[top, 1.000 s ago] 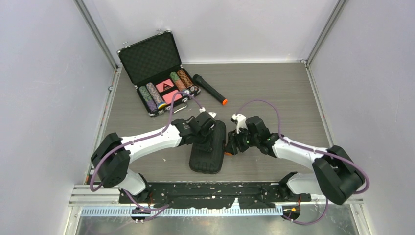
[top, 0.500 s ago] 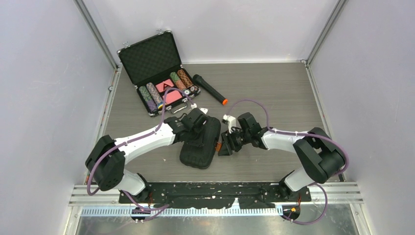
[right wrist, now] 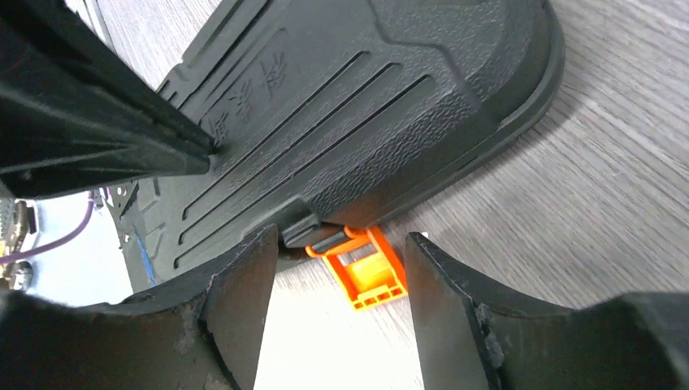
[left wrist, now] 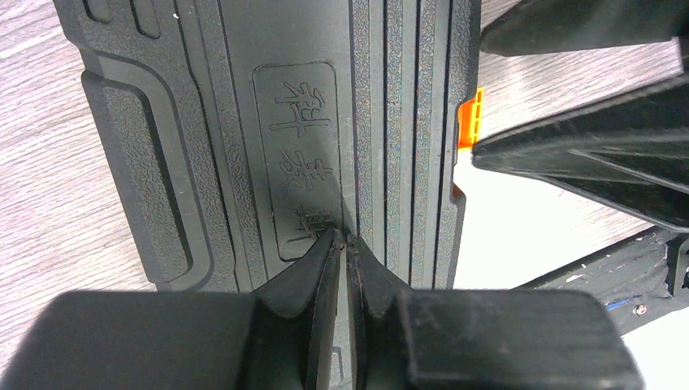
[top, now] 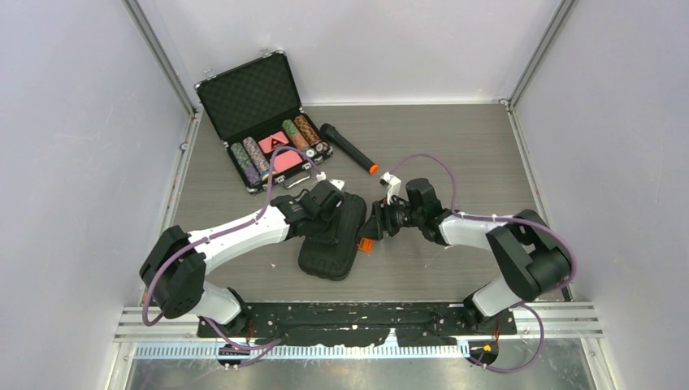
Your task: Pack the tool kit
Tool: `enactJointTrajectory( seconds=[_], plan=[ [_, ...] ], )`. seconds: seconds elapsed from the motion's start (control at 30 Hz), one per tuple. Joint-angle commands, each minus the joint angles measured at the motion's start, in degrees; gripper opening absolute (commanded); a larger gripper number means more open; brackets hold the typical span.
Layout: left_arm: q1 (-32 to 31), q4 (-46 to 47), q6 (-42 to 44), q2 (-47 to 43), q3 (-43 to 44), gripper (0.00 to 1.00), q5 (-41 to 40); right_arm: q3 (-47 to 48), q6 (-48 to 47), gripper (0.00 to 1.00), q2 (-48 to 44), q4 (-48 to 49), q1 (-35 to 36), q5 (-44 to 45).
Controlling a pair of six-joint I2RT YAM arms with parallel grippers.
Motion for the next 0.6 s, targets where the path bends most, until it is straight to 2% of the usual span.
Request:
enactJointTrajectory(
  seconds=[0.0, 0.23, 0.47, 0.57],
  plan=[
    [1.63, -7.45, 3.42, 2.52, -3.46, 0.13, -7.51, 2.4, 5.14, 0.64, 5.64, 7.34, -0.01, -3.84],
    [1.62, -7.04, 3.39, 3.1, -2.12, 0.12, -6.32, -1.21, 14.79, 0.62, 12.59, 19.38, -0.09, -8.36],
    [1.63, -6.28, 2.6, 3.29, -1.2, 0.11, -5.39, -5.78, 24.59, 0.6, 16.57, 32.55, -0.19, -16.45],
    [1.63, -6.22, 2.09, 3.37, -1.13, 0.1, -5.13, -6.37, 26.93, 0.56, 16.66, 35.43, -0.18, -18.05]
  ],
)
